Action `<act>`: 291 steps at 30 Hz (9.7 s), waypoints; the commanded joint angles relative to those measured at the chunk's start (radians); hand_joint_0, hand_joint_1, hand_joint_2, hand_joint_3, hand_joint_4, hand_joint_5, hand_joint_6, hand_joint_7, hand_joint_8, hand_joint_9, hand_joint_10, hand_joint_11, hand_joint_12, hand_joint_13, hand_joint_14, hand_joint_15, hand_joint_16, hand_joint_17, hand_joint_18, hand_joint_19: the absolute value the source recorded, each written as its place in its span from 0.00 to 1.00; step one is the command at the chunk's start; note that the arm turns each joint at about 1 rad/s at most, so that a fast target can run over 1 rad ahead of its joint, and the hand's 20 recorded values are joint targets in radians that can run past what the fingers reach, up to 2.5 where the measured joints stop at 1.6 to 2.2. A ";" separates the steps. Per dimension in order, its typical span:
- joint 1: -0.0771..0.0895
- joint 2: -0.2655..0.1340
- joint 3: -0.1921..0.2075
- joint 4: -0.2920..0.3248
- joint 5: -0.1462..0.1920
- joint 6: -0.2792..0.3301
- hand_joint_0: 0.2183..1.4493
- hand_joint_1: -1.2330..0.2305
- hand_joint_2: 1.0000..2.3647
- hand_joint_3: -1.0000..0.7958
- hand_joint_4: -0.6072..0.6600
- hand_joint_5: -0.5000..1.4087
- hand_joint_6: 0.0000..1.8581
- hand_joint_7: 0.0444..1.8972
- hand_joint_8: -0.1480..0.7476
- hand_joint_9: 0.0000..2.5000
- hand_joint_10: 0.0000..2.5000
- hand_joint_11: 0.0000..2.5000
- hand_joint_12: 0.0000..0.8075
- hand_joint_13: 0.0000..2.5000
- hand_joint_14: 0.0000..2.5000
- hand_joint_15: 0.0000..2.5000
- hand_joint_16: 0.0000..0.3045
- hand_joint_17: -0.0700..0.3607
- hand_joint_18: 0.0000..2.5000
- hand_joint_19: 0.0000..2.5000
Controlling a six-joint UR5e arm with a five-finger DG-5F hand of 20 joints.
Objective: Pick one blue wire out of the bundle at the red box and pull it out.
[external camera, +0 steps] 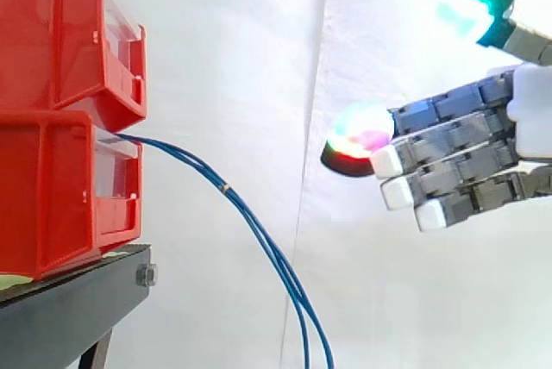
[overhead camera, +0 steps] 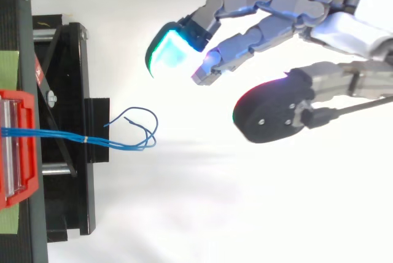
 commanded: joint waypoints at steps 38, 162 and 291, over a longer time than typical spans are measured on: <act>0.040 -0.290 0.223 0.126 0.034 0.021 0.25 0.36 0.00 0.28 0.77 0.18 0.27 0.49 0.56 0.29 0.00 0.12 0.57 0.28 0.00 0.14 0.21 0.50 0.28 0.20; 0.057 -0.328 0.303 0.106 0.074 0.017 0.29 0.34 0.01 0.35 0.70 0.16 0.47 0.49 0.63 0.36 0.01 0.23 0.59 0.35 0.01 0.16 0.20 0.49 0.34 0.21; 0.022 -0.261 0.383 -0.202 0.026 0.047 0.32 0.37 0.01 0.41 0.70 0.16 0.47 0.63 0.62 0.39 0.01 0.29 0.59 0.38 0.01 0.20 0.20 0.48 0.37 0.24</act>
